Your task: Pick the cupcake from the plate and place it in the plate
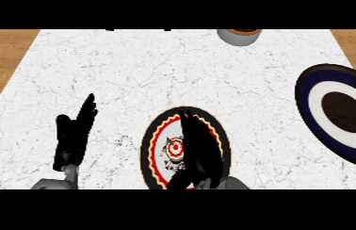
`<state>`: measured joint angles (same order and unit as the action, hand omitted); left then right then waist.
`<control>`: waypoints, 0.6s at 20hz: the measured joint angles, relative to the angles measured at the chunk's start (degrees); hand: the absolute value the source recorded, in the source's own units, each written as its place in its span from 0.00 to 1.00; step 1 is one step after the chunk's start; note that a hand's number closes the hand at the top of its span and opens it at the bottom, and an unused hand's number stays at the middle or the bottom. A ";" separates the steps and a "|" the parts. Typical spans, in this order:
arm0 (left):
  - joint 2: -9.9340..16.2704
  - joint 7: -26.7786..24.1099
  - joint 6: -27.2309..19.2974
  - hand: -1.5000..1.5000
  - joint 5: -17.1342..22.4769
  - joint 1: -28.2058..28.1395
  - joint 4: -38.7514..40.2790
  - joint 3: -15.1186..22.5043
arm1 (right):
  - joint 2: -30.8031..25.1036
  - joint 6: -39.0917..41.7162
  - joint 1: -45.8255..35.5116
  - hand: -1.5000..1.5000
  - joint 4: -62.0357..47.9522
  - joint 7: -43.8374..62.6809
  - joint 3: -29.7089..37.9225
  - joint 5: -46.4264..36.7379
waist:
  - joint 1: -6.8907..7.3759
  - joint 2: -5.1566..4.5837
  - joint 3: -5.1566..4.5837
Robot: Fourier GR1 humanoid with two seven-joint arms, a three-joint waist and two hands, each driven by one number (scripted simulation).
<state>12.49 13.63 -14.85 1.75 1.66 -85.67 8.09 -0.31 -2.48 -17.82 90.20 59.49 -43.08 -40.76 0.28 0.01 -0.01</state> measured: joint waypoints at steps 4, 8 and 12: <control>-0.98 0.87 0.38 0.50 -1.11 -0.55 -1.09 -0.17 | 0.02 -1.30 -1.04 0.00 -2.53 -0.42 -0.66 1.29 | 0.00 0.00 0.01; -1.14 -0.10 1.72 0.50 -1.29 -1.33 -0.89 -1.34 | 0.09 -2.80 -2.69 0.00 -6.04 -1.21 -0.29 2.92 | 0.04 -0.01 0.01; -1.99 -1.21 2.39 0.50 -1.93 -0.53 1.04 -2.39 | 0.16 -4.69 -4.18 0.00 -9.19 -1.55 -0.69 4.26 | 0.04 -0.02 0.01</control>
<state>10.50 12.42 -12.46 -0.17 1.13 -84.63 5.69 -0.16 -7.17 -22.00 81.01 57.94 -43.76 -36.50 0.32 -0.01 0.00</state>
